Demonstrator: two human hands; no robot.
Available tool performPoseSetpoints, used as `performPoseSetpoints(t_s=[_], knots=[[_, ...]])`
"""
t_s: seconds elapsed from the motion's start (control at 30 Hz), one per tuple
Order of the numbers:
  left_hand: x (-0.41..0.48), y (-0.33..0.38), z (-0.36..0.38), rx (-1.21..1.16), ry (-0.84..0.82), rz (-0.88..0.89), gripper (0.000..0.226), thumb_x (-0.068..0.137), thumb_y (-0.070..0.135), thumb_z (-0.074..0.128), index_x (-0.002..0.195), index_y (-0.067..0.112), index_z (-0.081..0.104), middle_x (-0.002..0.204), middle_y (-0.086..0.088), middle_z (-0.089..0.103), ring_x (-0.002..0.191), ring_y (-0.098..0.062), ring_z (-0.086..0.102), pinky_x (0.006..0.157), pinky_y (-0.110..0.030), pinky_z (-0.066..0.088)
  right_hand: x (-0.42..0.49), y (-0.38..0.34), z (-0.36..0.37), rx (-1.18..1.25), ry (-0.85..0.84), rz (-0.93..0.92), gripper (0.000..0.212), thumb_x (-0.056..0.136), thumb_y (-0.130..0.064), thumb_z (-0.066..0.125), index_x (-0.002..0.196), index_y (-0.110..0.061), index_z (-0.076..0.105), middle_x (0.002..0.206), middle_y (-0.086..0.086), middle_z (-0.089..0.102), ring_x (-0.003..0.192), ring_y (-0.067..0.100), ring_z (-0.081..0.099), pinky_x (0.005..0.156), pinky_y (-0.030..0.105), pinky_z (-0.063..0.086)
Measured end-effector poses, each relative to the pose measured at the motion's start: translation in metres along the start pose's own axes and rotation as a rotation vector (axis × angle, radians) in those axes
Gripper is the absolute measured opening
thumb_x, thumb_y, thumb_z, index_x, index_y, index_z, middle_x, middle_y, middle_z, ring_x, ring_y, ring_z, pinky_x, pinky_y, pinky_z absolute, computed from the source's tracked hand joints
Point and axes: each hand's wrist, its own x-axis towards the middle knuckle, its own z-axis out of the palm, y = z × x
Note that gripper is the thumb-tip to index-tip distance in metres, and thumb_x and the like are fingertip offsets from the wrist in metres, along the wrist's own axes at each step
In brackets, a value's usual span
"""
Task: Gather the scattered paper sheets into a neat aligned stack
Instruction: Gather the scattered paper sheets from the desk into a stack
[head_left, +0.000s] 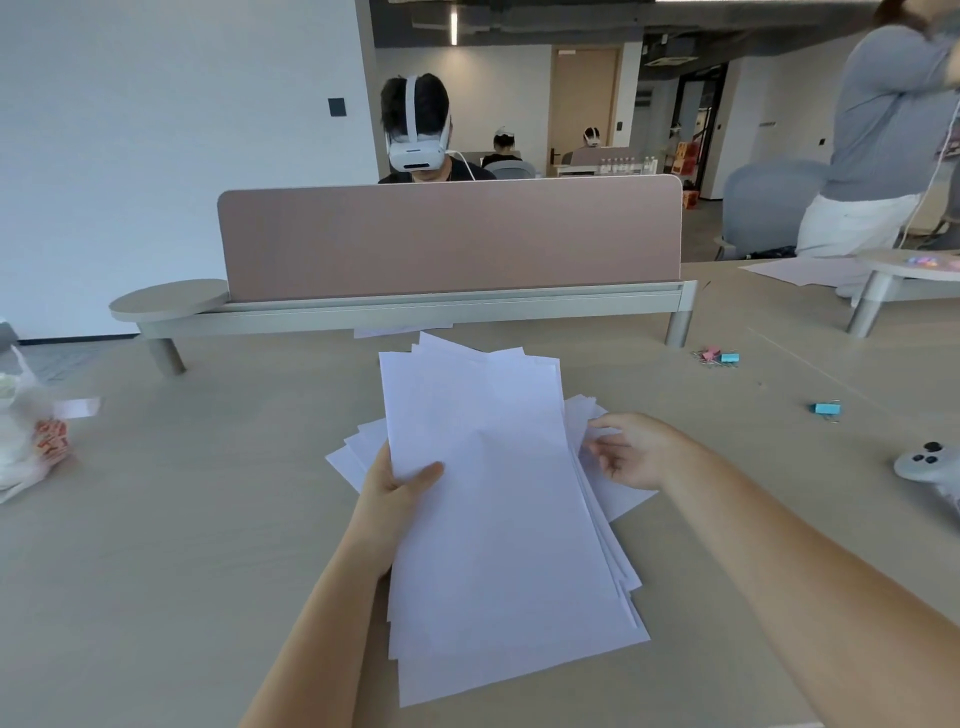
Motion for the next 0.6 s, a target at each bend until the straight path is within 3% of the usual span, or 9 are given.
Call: performPoseSetpoints(t_s=[0.07, 0.17, 0.27, 0.33, 0.4, 0.5, 0.53, 0.6], knots=[[0.0, 0.0, 0.0, 0.001, 0.004, -0.012, 0.043, 0.101, -0.001, 0.068, 0.14, 0.017, 0.065, 0.126, -0.01, 0.081, 0.112, -0.034, 0.08, 0.087, -0.045, 0.068, 0.005, -0.001, 0.008, -0.128, 0.002, -0.005, 0.006, 0.096, -0.009, 0.062, 0.09, -0.007, 0.061, 0.078, 0.005, 0.055, 0.058, 0.013, 0.04, 0.047, 0.022, 0.032], [0.0, 0.0, -0.001, 0.002, 0.01, -0.016, 0.043, 0.101, -0.001, 0.068, 0.14, 0.017, 0.065, 0.126, -0.01, 0.081, 0.112, -0.034, 0.08, 0.088, -0.046, 0.067, 0.016, -0.003, 0.016, -0.33, 0.017, -0.068, 0.019, 0.095, -0.006, 0.06, 0.077, -0.012, 0.058, 0.074, 0.0, 0.05, 0.055, 0.012, 0.033, 0.047, 0.021, 0.025], [0.001, -0.001, -0.004, 0.019, 0.006, -0.012, 0.043, 0.101, 0.001, 0.069, 0.14, 0.018, 0.066, 0.129, -0.011, 0.08, 0.114, -0.035, 0.079, 0.095, -0.053, 0.064, 0.018, -0.008, 0.027, -0.468, 0.025, -0.068, 0.009, 0.095, -0.006, 0.059, 0.088, -0.009, 0.063, 0.08, 0.004, 0.058, 0.063, 0.015, 0.052, 0.057, 0.024, 0.043], [0.002, 0.0, -0.005, 0.029, 0.013, -0.008, 0.044, 0.099, 0.006, 0.073, 0.14, 0.018, 0.066, 0.129, -0.01, 0.08, 0.114, -0.035, 0.079, 0.095, -0.055, 0.064, 0.02, -0.015, 0.03, -0.466, 0.063, -0.075, 0.01, 0.096, -0.006, 0.056, 0.104, -0.004, 0.062, 0.095, 0.013, 0.064, 0.083, 0.026, 0.065, 0.079, 0.034, 0.059], [0.002, 0.0, -0.007, 0.045, 0.054, 0.007, 0.038, 0.099, 0.004, 0.072, 0.134, 0.019, 0.068, 0.12, -0.004, 0.084, 0.107, -0.029, 0.081, 0.087, -0.047, 0.067, 0.017, -0.022, 0.032, -0.405, 0.09, -0.07, 0.019, 0.099, -0.009, 0.055, 0.114, 0.002, 0.055, 0.099, 0.021, 0.061, 0.097, 0.035, 0.066, 0.091, 0.04, 0.058], [0.003, 0.001, -0.009, 0.08, 0.057, 0.011, 0.034, 0.101, 0.0, 0.068, 0.124, 0.026, 0.07, 0.105, 0.007, 0.086, 0.097, -0.021, 0.083, 0.073, -0.032, 0.067, 0.012, -0.027, 0.036, -0.25, 0.049, -0.001, 0.035, 0.102, -0.013, 0.054, 0.132, 0.003, 0.046, 0.12, 0.025, 0.053, 0.103, 0.038, 0.065, 0.077, 0.038, 0.06], [0.003, 0.001, -0.008, 0.101, 0.041, 0.006, 0.035, 0.1, 0.001, 0.07, 0.124, 0.026, 0.07, 0.105, 0.008, 0.086, 0.098, -0.02, 0.083, 0.073, -0.031, 0.066, 0.013, -0.026, 0.039, -0.202, 0.026, 0.011, 0.035, 0.103, -0.013, 0.053, 0.133, 0.004, 0.045, 0.125, 0.025, 0.052, 0.095, 0.035, 0.065, 0.065, 0.035, 0.06], [0.002, 0.001, -0.006, 0.127, 0.018, -0.006, 0.038, 0.095, 0.006, 0.074, 0.127, 0.025, 0.07, 0.11, 0.005, 0.086, 0.101, -0.022, 0.083, 0.074, -0.032, 0.066, 0.021, -0.022, 0.044, -0.12, -0.002, 0.029, 0.021, 0.103, -0.01, 0.048, 0.12, 0.002, 0.051, 0.111, 0.022, 0.058, 0.07, 0.027, 0.058, 0.049, 0.028, 0.051]])
